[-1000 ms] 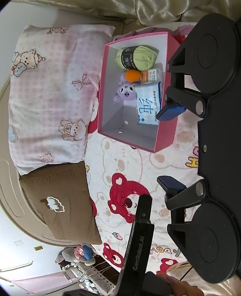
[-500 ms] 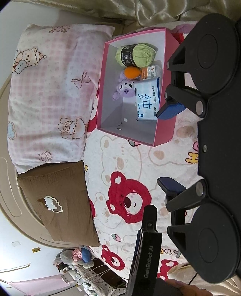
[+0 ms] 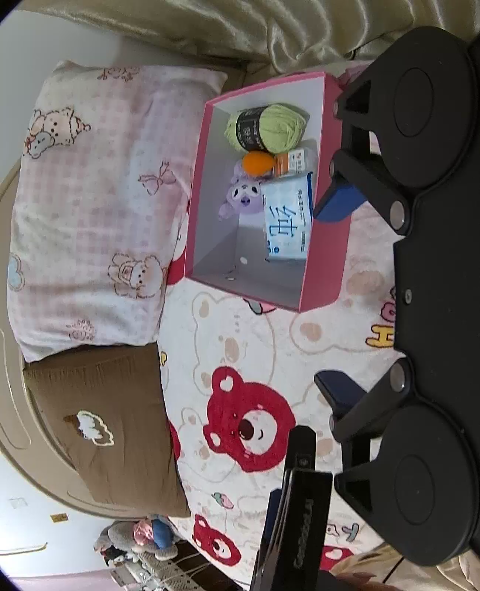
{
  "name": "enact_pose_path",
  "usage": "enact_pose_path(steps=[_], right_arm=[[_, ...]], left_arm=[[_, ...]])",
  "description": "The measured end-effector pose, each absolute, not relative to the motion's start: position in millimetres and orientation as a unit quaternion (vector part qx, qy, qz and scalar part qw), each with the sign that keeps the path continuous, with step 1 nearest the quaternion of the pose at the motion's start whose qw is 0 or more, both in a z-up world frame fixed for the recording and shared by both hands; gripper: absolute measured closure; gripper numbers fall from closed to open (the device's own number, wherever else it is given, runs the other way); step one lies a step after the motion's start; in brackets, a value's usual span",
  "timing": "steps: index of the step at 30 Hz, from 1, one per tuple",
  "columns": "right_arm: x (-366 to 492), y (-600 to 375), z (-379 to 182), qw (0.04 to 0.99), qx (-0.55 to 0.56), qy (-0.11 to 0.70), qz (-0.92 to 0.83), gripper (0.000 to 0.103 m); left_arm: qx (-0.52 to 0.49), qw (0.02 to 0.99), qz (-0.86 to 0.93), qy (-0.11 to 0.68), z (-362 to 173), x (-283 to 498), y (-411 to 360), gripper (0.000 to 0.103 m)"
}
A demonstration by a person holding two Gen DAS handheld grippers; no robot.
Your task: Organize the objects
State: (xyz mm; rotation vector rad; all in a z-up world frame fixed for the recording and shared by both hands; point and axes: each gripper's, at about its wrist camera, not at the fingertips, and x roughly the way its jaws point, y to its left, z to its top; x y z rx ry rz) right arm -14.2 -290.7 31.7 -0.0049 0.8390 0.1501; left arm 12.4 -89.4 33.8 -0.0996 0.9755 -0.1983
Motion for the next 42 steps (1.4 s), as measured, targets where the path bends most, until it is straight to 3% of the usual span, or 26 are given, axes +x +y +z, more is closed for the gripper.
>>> enact_pose_path(steps=[4,18,42], right_arm=[[-15,-292,31,0.908,0.007,0.412,0.07,0.007],[-17,-302,35,0.913,0.021,0.403,0.059,0.001],[-21,-302,37,0.906,0.018,0.42,0.041,0.001]], left_arm=[[-0.051,0.875,-0.091,0.472,33,12,-89,0.0],[-0.057,0.864,-0.064,0.495,28,12,-74,0.0],[-0.042,0.864,-0.048,0.5,36,3,-70,0.0]])
